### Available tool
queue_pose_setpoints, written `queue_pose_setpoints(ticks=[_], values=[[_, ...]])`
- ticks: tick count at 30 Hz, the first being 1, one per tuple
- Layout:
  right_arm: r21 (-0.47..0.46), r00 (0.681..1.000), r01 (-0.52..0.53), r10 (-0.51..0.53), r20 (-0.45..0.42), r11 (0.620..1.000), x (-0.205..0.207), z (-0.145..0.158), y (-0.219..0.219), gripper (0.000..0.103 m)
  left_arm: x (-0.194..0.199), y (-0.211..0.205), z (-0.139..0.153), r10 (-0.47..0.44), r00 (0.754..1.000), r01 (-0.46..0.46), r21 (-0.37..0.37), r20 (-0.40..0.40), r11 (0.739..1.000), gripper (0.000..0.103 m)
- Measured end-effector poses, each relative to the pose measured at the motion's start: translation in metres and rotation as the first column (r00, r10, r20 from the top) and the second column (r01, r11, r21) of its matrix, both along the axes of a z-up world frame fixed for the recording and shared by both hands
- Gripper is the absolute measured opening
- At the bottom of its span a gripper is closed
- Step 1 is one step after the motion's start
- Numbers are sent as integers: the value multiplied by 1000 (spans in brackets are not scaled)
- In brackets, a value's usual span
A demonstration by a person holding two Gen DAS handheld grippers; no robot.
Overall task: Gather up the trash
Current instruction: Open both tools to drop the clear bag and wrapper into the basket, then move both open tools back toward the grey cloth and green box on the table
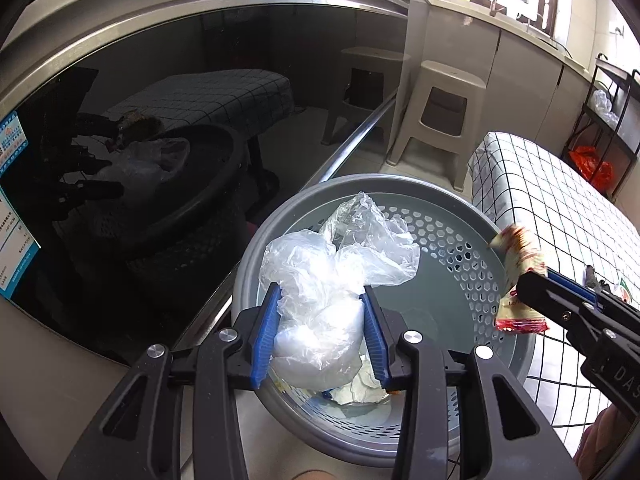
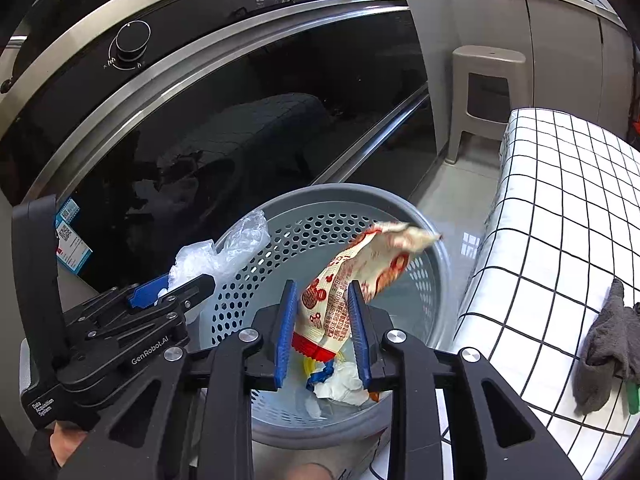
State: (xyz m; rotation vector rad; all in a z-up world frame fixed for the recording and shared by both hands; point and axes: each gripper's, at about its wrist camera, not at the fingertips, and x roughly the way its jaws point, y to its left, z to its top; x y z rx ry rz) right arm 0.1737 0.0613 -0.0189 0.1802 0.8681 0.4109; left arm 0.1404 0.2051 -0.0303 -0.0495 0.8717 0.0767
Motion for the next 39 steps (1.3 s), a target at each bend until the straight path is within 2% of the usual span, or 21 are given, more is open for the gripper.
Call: queue_pose_setpoints(ticks=[9, 11, 14, 16, 28, 39], values=[[-5, 1000, 0, 0, -7, 1000, 3, -2, 5, 28, 0, 3, 1, 2, 1000, -2, -13, 3, 1000, 45], [1, 1000, 7, -7, -4, 1000, 1, -1, 4, 37, 1, 3, 0, 5, 1000, -5, -15, 1, 1000, 51], [4, 1000, 15, -15, 3, 1000, 0, 0, 2, 40, 1, 4, 1, 12, 1000, -12, -18, 6, 1000, 61], [6, 1000, 18, -18, 3, 1000, 0, 0, 1, 40, 0, 4, 2, 16, 1000, -16, -20, 10, 1000, 63], [-10, 999, 31, -31, 26, 999, -8, 4, -4, 50, -1, 2, 3, 17, 1000, -17, -26, 21, 1000, 70], [-19, 995, 89, -88, 39, 996, -20, 6, -24, 58, -11, -9, 12, 1, 998, -1, -9, 62, 1000, 75]])
